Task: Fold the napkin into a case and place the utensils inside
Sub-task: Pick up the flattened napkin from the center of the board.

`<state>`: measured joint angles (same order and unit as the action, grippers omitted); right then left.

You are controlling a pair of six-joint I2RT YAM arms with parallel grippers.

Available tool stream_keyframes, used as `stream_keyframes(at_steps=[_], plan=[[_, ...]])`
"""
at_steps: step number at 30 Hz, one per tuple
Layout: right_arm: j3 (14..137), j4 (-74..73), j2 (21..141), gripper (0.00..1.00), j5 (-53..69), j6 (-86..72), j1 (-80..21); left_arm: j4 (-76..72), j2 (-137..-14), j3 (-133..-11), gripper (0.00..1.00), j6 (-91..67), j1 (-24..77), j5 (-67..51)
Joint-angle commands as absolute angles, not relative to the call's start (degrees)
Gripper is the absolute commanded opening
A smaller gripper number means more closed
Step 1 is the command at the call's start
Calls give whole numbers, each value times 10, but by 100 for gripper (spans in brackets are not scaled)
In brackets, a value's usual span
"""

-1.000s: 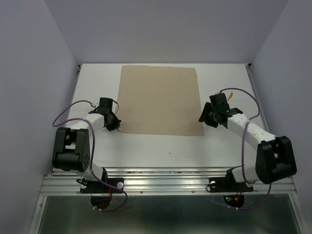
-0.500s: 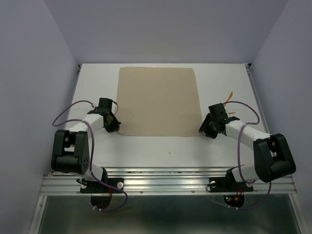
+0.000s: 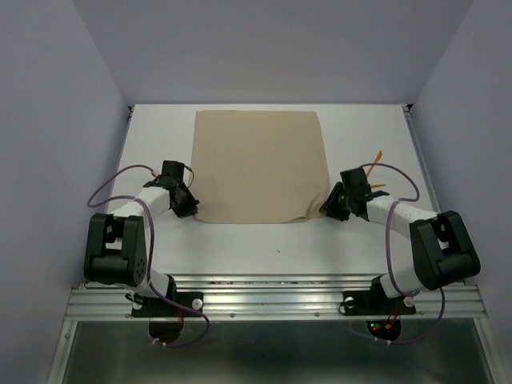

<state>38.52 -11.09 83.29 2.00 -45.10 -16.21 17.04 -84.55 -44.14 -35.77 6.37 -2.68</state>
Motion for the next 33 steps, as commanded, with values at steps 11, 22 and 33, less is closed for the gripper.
stream_keyframes(at_steps=[11,22,33], plan=[[395,-223,838,56,-105,-376,-182,171,-834,-454,0,-344,63,-34],[418,-275,871,69,-142,-389,-230,167,-839,-452,0,-344,64,-37],[375,-250,859,58,-69,-410,-241,167,-839,-450,0,-345,64,-37]])
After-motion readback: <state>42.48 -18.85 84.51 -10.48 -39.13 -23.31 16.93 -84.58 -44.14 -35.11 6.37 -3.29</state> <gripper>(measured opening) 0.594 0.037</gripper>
